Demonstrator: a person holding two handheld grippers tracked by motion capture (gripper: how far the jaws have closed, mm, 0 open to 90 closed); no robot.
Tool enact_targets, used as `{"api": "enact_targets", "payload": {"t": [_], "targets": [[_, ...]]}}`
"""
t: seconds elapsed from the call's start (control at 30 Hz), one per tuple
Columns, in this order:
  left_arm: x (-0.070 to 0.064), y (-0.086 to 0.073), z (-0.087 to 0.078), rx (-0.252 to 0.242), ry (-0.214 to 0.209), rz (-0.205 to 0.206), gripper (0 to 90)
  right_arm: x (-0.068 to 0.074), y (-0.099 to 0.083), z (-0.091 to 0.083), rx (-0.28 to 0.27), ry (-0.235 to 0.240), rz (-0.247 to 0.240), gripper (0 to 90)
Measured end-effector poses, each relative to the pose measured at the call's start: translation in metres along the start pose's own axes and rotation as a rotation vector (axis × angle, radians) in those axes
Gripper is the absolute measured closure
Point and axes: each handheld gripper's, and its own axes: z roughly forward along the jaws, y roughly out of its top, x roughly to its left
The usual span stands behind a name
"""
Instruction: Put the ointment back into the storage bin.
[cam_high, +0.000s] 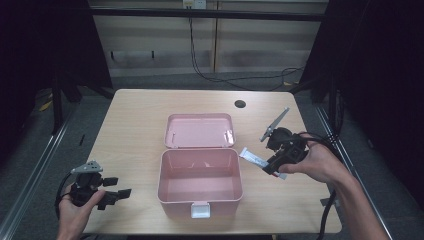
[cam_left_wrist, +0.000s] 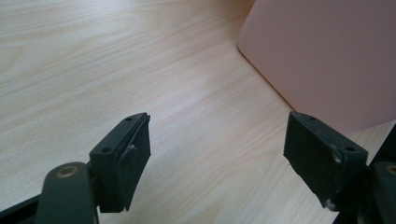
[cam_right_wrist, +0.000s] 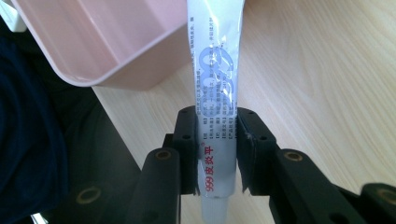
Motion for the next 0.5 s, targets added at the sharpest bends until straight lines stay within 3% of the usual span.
{"api": "enact_targets", "payload": {"t": [0.13,0.2,0.5], "targets": [[0.000,0.000,0.000,0.000,0.000,-0.002,22.9,0.002,0.006,-0.002,0.002,0.004,-0.017,72.0],[0.000,0.000,0.000,0.001,-0.002,0.001,22.9,0.006,0.010,-0.005,-0.025,0.011,-0.029,72.0],[0.000,0.000,0.000,0.001,-0.002,0.002,22.8,0.014,0.025,-0.005,-0.003,0.021,-0.066,72.0]]}}
